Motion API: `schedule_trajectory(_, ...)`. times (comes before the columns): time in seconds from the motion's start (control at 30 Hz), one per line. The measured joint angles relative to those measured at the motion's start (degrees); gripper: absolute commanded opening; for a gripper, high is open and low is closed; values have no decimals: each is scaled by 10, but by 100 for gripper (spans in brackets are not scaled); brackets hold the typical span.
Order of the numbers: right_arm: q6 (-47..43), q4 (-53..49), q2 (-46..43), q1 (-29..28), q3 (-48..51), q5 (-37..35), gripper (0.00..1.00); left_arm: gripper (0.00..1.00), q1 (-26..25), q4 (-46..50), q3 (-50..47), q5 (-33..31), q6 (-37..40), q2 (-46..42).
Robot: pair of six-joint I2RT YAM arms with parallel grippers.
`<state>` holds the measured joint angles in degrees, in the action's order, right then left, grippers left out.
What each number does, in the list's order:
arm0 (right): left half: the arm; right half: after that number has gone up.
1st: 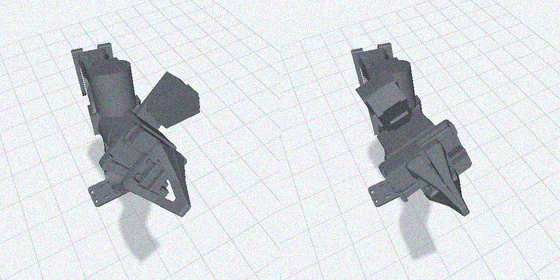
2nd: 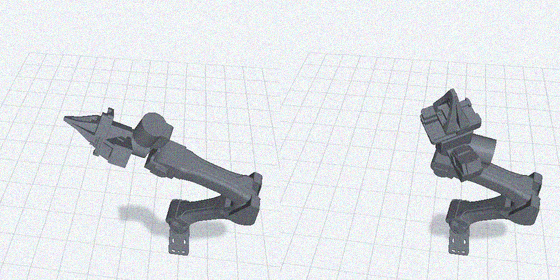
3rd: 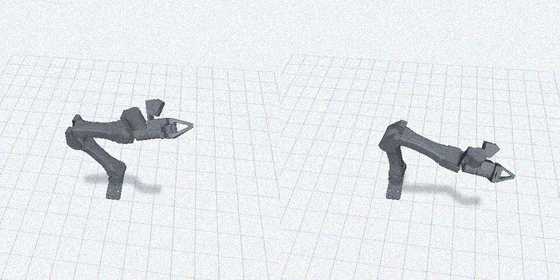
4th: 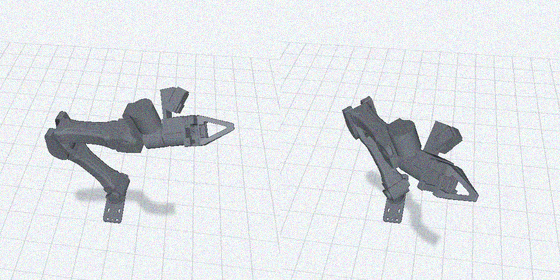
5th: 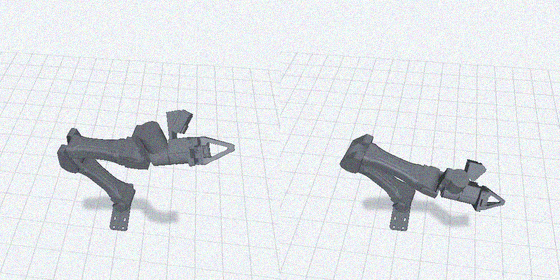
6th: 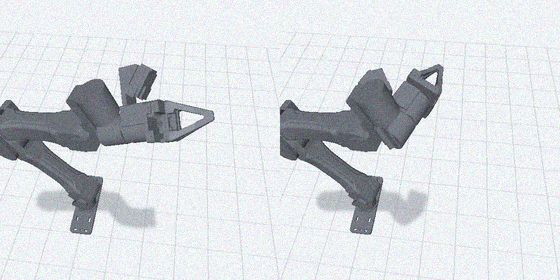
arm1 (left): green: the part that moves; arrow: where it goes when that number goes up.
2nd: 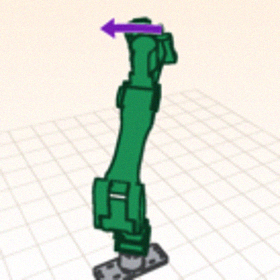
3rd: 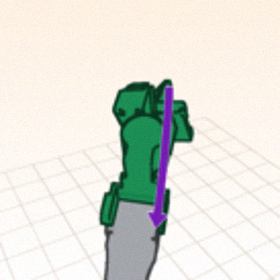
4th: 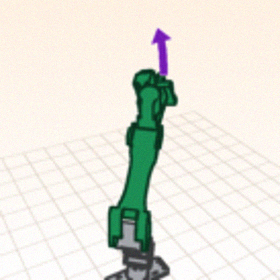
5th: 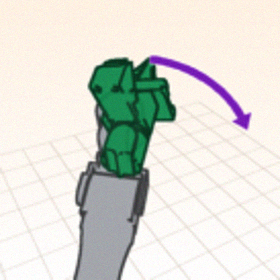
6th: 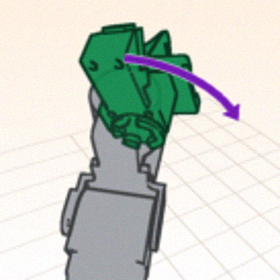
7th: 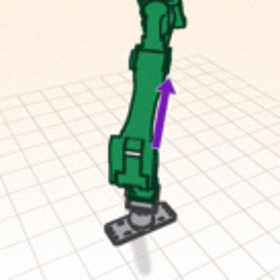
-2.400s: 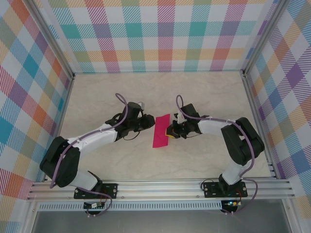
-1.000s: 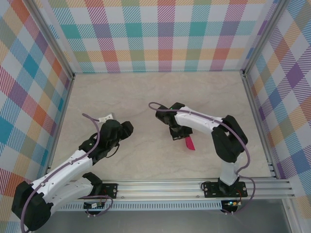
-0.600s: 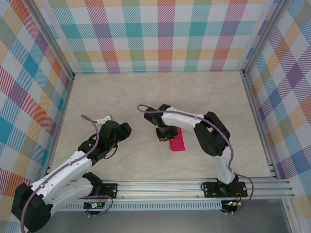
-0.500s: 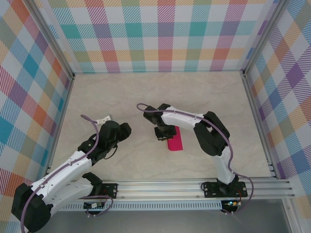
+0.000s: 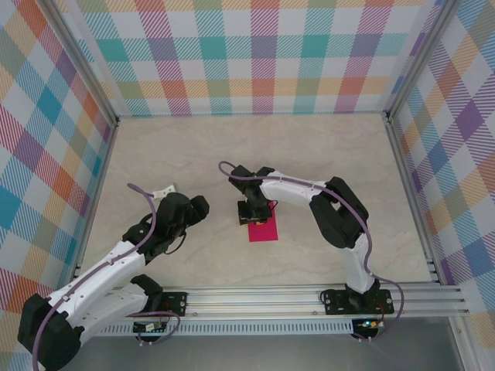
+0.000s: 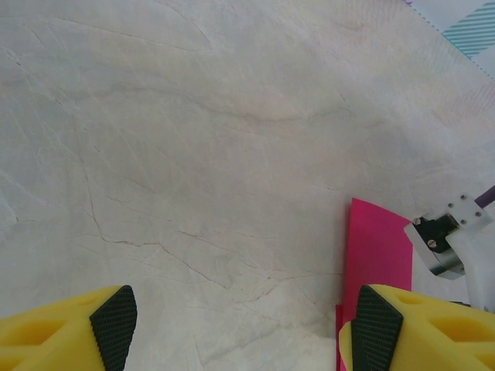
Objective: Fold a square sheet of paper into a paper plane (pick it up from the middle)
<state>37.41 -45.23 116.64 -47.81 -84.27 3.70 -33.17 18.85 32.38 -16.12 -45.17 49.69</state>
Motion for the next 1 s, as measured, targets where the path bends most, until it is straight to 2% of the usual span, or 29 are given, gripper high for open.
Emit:
schedule_trajectory(0.17,-1,66,-104,18,82,49,52,80,1,5,0,5,0,2)
schedule_trajectory(0.3,7,139,-195,47,151,92,39,80,2,3,1,22,3,20)
schedule_trajectory(0.4,18,184,-231,76,208,127,28,79,3,-8,1,40,9,44)
schedule_trajectory(0.57,35,235,-226,96,268,168,22,78,3,-29,18,77,16,95)
schedule_trajectory(0.8,78,321,-188,94,303,205,20,77,3,-55,40,123,26,153)
schedule_trajectory(1.0,130,392,-146,94,327,208,20,74,3,-56,56,153,31,185)
